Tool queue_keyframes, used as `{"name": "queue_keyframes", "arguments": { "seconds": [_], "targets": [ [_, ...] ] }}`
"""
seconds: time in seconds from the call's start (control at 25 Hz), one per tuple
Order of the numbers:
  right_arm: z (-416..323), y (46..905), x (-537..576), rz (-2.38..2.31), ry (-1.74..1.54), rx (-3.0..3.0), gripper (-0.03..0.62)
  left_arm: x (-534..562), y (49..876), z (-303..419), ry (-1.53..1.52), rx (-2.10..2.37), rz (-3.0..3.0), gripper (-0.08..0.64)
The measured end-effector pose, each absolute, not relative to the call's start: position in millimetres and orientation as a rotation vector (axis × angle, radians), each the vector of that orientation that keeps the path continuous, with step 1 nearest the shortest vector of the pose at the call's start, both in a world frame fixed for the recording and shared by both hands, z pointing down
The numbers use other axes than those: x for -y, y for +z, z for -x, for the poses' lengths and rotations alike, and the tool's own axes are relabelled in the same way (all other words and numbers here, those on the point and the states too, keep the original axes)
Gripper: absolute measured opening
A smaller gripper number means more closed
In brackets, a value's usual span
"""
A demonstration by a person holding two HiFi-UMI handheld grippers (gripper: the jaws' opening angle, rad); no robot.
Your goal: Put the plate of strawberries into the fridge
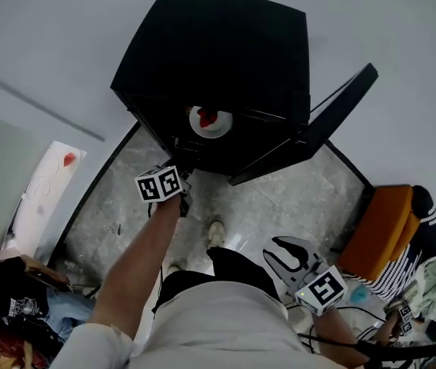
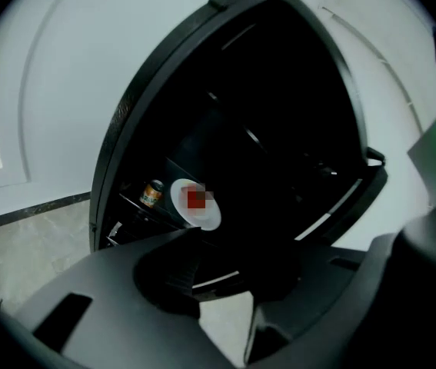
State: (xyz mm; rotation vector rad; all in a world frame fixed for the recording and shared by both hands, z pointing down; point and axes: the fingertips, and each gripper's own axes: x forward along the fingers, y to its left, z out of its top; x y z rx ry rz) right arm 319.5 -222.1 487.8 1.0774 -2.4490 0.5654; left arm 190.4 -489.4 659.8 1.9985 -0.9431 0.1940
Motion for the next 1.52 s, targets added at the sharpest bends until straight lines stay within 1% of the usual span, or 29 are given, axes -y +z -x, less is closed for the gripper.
{"name": "queue_keyframes", "arguments": {
  "seconds": [0.16, 0.44, 0.56, 0.8, 0.92, 1.2, 1.52],
  "targets": [
    [-288, 483, 220, -1.05, 0.535, 2.5, 0.135, 424, 623, -166, 0.187, 0.803, -2.088, 0.13],
    [-214, 477, 194, -0.968, 0.493, 2.533, 0.103, 303, 561, -106, 0.218, 0.599, -2.237, 0.117],
    [-178, 476, 177, -0.946, 0.473, 2.53, 0.089, 253, 533, -71, 0.216, 0.527, -2.276, 0.099],
    [-110, 469, 130, -0.917, 0.43, 2.513, 0.046, 161, 484, -1, 0.177, 0.449, -2.342, 0.024],
    [-82, 465, 105, -0.904, 0.397, 2.507, 0.037, 127, 468, 26, 0.165, 0.422, -2.373, 0.014],
    [-26, 453, 51, -0.893, 0.312, 2.53, 0.026, 62, 451, 55, 0.223, 0.305, -2.478, 0.014],
    [-7, 445, 16, -0.94, 0.348, 2.508, 0.021, 26, 443, 59, 0.301, 0.193, -2.52, 0.014]
  ]
}}
